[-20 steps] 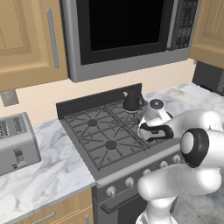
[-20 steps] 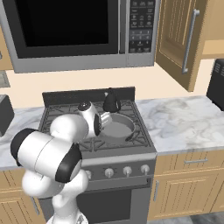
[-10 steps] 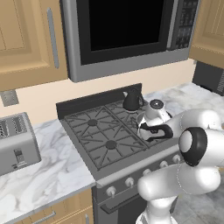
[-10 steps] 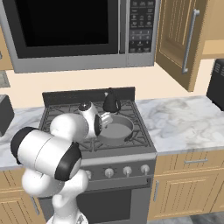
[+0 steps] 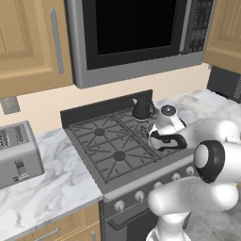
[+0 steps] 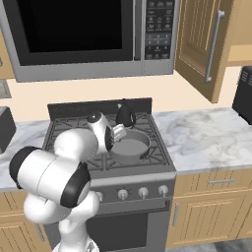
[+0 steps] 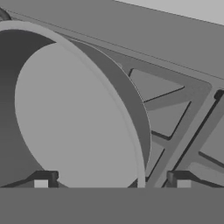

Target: Pick the kettle from the cabinet and place it on a stove burner. Then pick the pot from the counter and place it on another stove burner. Finally, turn both burners on.

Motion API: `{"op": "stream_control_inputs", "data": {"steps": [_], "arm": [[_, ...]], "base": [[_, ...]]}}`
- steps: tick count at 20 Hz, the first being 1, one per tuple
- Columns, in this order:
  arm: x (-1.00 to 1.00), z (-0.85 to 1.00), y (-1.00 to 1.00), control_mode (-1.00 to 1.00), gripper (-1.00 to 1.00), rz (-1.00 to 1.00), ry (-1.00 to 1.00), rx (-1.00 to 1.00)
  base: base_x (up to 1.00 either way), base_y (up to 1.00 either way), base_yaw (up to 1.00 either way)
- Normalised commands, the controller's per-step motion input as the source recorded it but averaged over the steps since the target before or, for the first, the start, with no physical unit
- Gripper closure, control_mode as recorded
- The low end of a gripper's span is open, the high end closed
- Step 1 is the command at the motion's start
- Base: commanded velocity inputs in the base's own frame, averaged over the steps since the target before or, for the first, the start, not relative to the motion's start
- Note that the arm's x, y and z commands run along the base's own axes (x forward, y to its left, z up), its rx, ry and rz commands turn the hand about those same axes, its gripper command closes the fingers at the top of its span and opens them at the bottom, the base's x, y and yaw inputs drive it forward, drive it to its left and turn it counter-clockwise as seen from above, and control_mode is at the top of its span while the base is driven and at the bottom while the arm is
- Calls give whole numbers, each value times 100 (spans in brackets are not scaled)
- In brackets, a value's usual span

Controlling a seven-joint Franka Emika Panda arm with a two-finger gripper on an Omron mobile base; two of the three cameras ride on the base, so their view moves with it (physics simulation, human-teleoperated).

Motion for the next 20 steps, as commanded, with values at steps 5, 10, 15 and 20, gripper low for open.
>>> {"op": "stream_control_inputs", "data": {"steps": [5, 10, 15, 20], "arm": [[0, 17, 0, -100, -100, 0, 0, -2], [-2, 16, 0, -100, -100, 0, 0, -1], [-12, 19, -3, -100, -100, 0, -1, 0], [-21, 20, -9, -100, -100, 0, -4, 0]], "base": [[0, 0, 0], [0, 0, 0], [0, 0, 0], [0, 0, 0]]}}
